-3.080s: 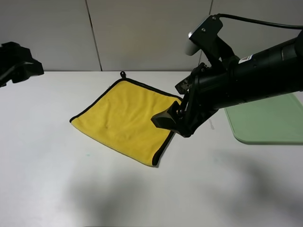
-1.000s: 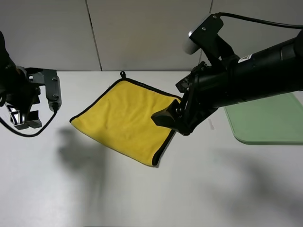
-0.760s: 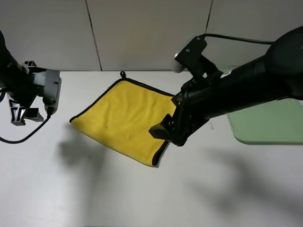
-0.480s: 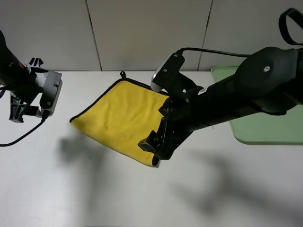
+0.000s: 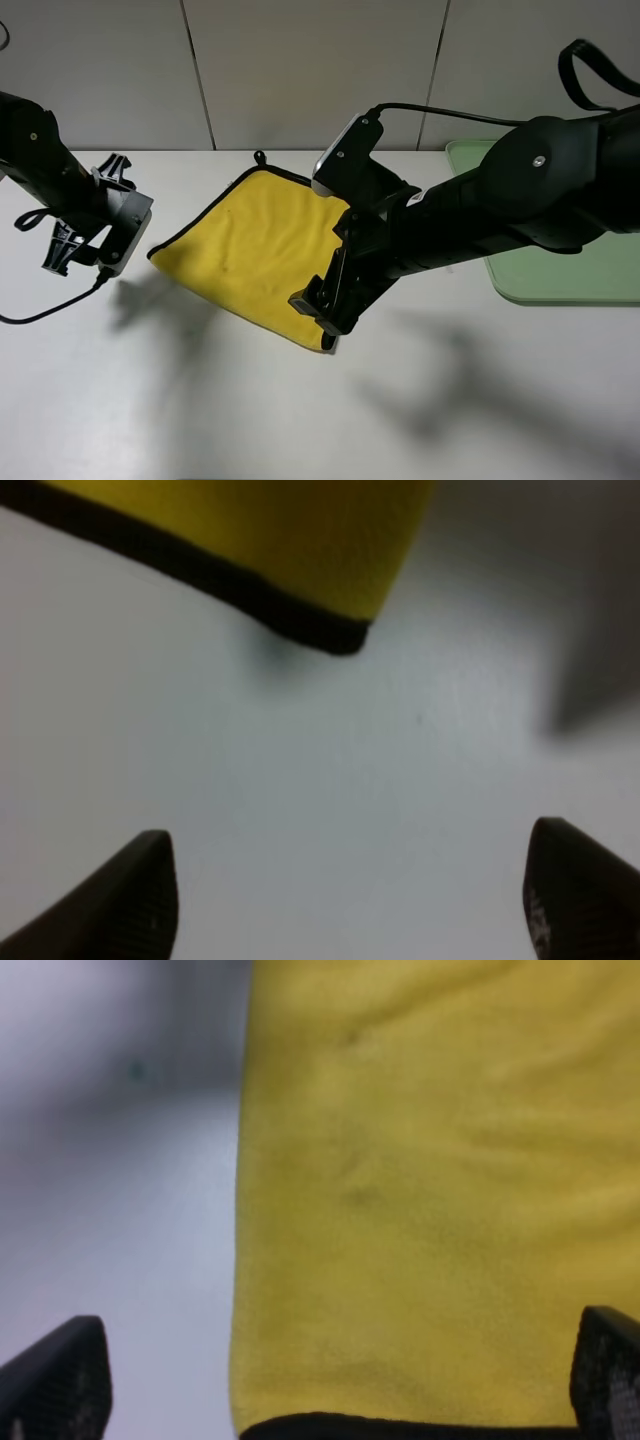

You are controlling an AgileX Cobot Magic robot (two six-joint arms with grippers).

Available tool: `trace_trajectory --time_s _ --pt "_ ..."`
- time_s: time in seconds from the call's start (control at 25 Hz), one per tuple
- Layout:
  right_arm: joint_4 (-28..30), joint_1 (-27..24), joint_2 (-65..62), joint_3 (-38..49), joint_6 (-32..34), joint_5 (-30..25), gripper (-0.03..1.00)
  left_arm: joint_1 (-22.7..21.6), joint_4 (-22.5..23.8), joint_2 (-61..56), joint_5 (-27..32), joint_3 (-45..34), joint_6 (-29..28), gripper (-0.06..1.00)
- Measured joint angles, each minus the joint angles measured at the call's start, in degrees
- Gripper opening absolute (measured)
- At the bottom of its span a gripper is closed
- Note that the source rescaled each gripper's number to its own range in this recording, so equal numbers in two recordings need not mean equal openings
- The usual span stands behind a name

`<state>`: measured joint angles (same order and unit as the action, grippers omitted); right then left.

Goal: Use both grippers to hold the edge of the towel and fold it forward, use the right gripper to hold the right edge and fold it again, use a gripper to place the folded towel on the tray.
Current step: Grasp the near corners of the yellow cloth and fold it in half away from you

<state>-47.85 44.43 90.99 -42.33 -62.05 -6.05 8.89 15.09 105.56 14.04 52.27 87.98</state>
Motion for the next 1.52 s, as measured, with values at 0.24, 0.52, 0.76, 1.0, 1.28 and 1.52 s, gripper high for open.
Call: trace_trajectory --time_s 0.24,0.52,0.76,1.0,1.28,1.52 --pt "0.0 0.0 1.2 0.0 0.0 1.3 1.00 3.5 0.0 2.9 -3.8 0.0 2.1 0.70" --pt "-0.1 0.0 1.6 0.0 0.0 1.4 1.00 5.3 -1.5 5.5 -6.5 0.1 1.6 0.70" --pt "-0.1 0.0 1.7 0.0 0.2 1.4 1.00 5.3 -1.7 5.9 -8.4 0.1 1.6 0.70" --pt "-0.1 0.0 1.7 0.0 0.2 1.4 1.00 5.3 -1.7 5.9 -8.3 0.1 1.8 0.70" --pt "-0.1 0.0 1.7 0.0 0.2 1.4 1.00 5.3 -1.7 6.1 -7.9 0.1 2.5 0.70" --pt "-0.2 0.0 1.7 0.0 0.2 1.4 1.00 5.4 -1.7 7.9 -9.3 0.8 8.6 0.69"
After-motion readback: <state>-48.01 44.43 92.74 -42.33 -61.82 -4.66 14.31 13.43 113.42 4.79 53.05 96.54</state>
